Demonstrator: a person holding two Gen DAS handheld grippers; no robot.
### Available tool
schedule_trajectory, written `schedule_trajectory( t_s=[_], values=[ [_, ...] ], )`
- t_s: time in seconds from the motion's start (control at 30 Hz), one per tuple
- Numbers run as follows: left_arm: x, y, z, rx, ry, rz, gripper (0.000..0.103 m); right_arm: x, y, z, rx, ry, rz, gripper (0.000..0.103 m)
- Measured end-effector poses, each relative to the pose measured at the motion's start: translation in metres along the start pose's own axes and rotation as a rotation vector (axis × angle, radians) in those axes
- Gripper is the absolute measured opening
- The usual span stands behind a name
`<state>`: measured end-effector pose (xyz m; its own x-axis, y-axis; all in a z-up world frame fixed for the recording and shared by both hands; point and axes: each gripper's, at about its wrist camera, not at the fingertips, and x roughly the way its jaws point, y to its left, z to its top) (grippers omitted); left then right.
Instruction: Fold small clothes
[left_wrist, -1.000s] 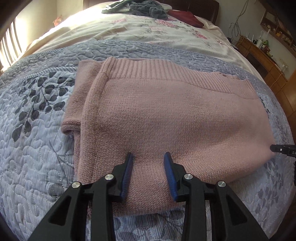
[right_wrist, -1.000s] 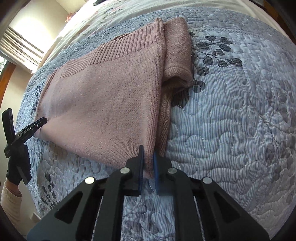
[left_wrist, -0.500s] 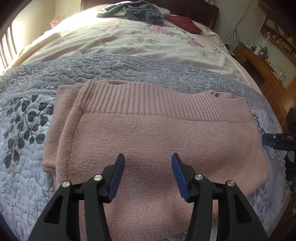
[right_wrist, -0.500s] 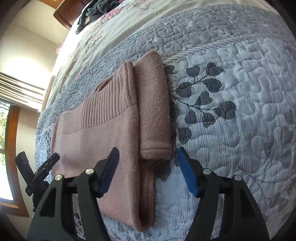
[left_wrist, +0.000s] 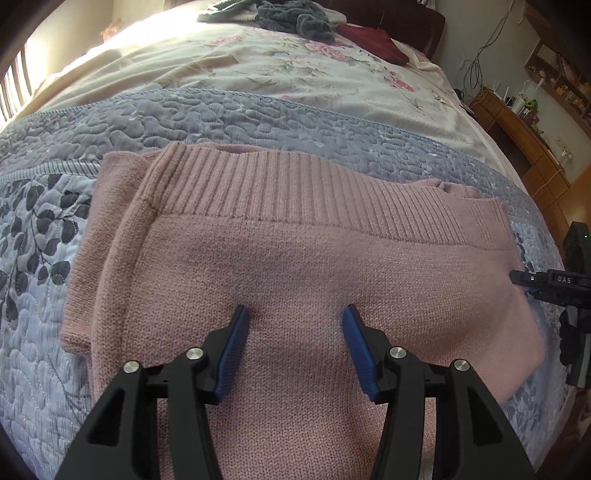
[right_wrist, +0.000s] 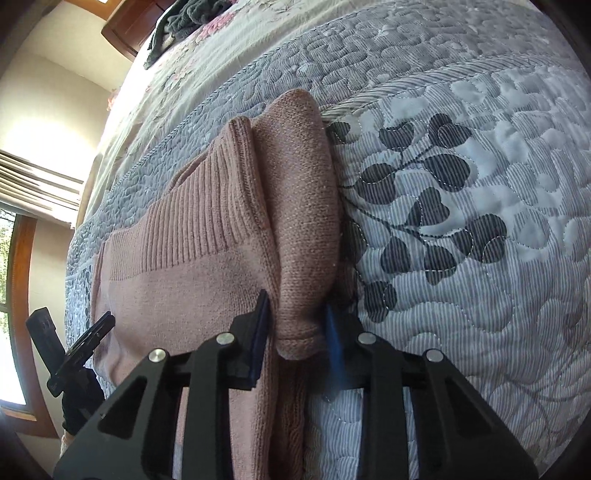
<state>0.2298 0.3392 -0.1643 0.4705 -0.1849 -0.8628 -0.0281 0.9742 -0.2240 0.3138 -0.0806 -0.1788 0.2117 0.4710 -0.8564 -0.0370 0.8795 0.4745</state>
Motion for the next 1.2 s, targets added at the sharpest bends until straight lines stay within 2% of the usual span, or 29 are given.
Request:
schedule_trajectory(
  t_s=[0.17,0.27,0.5,0.63,0.8,0.93,1.07,1.2],
  values=[
    [-0.003,0.0,0.0,0.004,0.004,-0.003,0.054,-0.004,0.008,0.0,0.026,0.0,0.002,0.022],
    [-0.014,0.001,0.001,-0.002,0.001,-0.016,0.054,-0.022,0.021,0.002,0.027,-0.02,0.088,0.019],
    [-0.041,0.008,0.0,-0.015,-0.042,-0.058,0.054,-0.048,0.112,0.012,-0.137,-0.024,0.217,0.017],
    [-0.05,0.015,0.003,-0.039,-0.057,-0.083,0.054,-0.032,0.167,0.009,-0.232,0.019,0.221,0.017],
    [-0.057,0.023,0.004,-0.081,-0.069,-0.122,0.054,0.014,0.209,-0.002,-0.287,0.098,0.149,0.017],
    [-0.056,0.026,0.006,-0.103,-0.068,-0.15,0.054,0.049,0.214,-0.009,-0.277,0.151,0.086,0.018],
    [-0.055,0.026,0.007,-0.13,-0.068,-0.188,0.054,0.06,0.207,-0.009,-0.237,0.178,0.113,0.024],
    [-0.05,0.02,0.011,-0.178,-0.055,-0.264,0.054,0.05,0.2,-0.005,-0.213,0.195,0.148,0.028]
  ],
)
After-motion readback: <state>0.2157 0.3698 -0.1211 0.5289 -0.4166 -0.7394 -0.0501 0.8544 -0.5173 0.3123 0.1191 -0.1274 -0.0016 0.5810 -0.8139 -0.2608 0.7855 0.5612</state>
